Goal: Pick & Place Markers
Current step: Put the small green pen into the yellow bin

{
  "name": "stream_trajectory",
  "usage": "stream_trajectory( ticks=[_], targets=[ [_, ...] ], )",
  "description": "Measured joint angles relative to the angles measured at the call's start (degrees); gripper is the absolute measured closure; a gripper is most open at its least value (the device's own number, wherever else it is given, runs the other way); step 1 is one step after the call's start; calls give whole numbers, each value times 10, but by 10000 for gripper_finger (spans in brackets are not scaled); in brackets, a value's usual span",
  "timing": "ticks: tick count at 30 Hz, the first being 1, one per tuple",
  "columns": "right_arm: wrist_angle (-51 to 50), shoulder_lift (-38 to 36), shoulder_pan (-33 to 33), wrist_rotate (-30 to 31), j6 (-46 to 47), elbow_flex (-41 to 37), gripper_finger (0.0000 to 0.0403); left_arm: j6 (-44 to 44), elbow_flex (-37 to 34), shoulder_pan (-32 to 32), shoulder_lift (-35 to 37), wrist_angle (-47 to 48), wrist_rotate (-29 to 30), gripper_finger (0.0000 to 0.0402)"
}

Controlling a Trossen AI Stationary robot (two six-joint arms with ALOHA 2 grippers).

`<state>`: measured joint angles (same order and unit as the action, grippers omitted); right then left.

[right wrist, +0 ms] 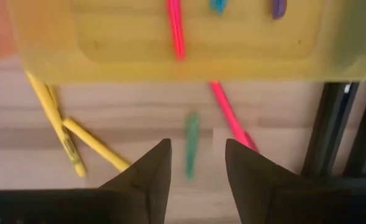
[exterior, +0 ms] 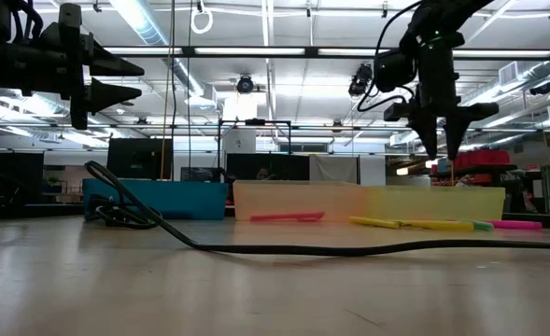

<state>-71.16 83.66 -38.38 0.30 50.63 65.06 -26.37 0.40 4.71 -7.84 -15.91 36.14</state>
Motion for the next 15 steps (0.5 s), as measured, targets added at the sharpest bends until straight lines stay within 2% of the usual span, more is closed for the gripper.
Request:
stream_trajectory(
  ticks=[15],
  targets=[
    [-1,-17,109,-19,60,-47,252,0,0,0,0,0,0,202]
  ],
)
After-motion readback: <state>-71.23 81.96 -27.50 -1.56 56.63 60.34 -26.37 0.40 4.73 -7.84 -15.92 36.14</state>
